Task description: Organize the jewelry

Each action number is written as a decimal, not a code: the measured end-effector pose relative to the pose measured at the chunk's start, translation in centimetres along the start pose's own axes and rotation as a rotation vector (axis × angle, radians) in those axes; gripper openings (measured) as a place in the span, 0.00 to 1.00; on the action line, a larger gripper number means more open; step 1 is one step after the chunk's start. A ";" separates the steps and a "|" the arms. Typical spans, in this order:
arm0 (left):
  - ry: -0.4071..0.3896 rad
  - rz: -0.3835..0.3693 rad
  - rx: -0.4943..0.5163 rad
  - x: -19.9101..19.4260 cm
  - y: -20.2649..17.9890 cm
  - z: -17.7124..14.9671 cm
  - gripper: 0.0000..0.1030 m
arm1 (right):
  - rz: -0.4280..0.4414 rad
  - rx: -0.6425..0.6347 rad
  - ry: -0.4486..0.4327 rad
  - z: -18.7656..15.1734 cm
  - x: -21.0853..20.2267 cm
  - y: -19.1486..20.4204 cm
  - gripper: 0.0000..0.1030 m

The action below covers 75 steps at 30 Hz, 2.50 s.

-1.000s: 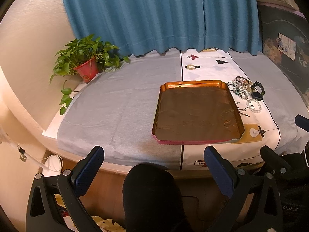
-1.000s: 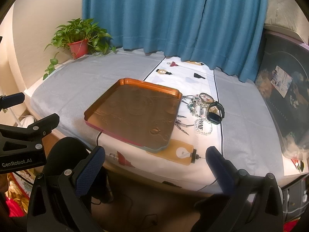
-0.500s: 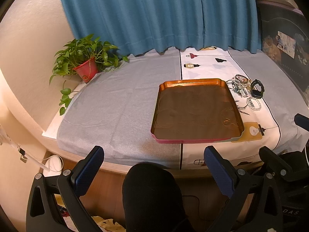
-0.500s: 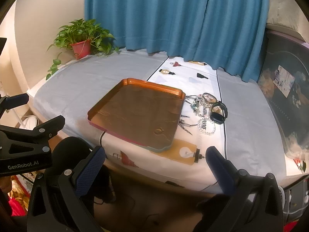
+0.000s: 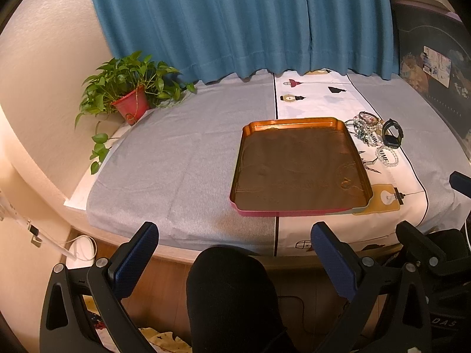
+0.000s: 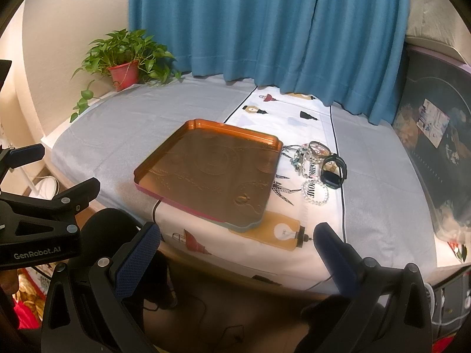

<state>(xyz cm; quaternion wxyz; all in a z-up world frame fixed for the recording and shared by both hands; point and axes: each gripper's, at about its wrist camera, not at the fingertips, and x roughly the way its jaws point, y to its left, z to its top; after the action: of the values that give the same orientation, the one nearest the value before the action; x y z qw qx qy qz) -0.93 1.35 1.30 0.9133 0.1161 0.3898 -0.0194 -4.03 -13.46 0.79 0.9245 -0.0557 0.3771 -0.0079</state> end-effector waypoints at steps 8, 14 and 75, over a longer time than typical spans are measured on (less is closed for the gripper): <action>0.013 -0.019 -0.005 0.3 -0.2 -0.2 1.00 | -0.012 0.017 -0.003 -0.2 0.1 -0.6 1.00; 0.076 -0.119 -0.023 1.6 -1.2 -0.3 1.00 | -0.084 0.075 0.005 -0.3 1.0 -4.0 1.00; 0.585 -0.363 0.300 22.0 -32.7 12.3 0.91 | -0.089 0.635 -0.151 -2.2 17.2 -35.8 0.15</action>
<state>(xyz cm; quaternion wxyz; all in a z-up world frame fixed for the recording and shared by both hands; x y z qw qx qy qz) 18.95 -32.07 -12.65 0.7180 0.1783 0.6413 -0.2038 7.73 -50.27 -8.79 0.9196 0.2187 0.2835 -0.1614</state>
